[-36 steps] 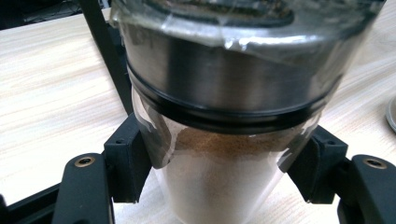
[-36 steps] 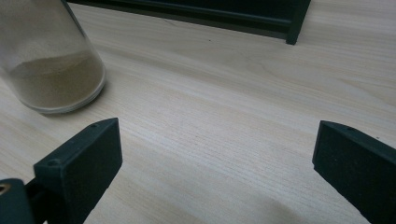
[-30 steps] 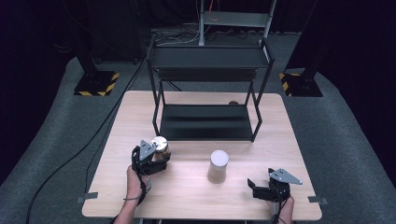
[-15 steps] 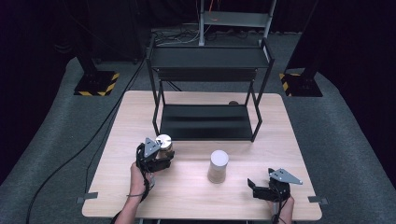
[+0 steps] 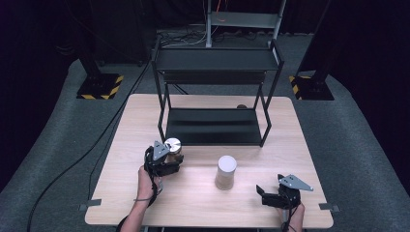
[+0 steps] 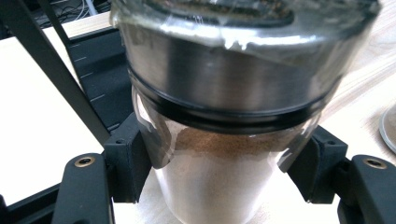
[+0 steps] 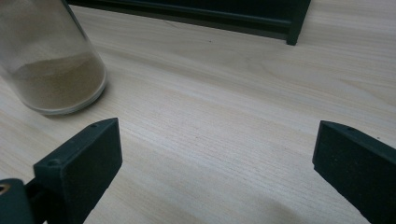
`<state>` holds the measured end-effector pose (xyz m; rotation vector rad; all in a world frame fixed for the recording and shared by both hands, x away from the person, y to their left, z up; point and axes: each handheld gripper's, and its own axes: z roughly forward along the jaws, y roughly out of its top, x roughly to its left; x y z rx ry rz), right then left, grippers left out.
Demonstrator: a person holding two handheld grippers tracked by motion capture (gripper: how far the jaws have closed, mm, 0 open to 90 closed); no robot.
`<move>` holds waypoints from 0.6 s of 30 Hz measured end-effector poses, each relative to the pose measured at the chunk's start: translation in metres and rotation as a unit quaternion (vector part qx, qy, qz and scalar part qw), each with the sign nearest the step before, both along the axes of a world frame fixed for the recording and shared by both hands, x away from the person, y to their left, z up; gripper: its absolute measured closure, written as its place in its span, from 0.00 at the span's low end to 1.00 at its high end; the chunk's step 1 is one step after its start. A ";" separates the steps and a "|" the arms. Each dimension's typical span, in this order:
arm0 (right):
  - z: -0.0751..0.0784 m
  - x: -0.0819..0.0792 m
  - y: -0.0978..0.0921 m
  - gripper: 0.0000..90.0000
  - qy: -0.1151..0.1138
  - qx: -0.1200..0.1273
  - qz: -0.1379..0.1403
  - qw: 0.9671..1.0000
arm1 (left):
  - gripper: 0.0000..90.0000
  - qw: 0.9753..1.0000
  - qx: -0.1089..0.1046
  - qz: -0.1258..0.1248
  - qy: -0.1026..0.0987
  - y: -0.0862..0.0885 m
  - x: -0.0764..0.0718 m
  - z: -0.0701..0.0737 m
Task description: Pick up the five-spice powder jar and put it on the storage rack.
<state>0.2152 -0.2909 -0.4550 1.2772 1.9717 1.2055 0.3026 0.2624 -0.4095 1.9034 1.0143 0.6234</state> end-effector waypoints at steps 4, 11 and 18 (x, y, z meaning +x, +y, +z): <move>0.000 0.000 0.000 0.00 0.000 0.000 0.000 1.000 | 0.35 1.000 0.000 -0.002 0.001 -0.002 0.002 0.000; 0.000 0.000 0.000 0.00 -0.001 -0.001 0.000 1.000 | 0.35 1.000 0.008 -0.006 0.002 -0.004 0.007 0.002; 0.000 0.000 0.000 0.00 -0.001 -0.001 0.000 1.000 | 0.35 1.000 0.009 -0.006 0.002 -0.006 0.012 0.003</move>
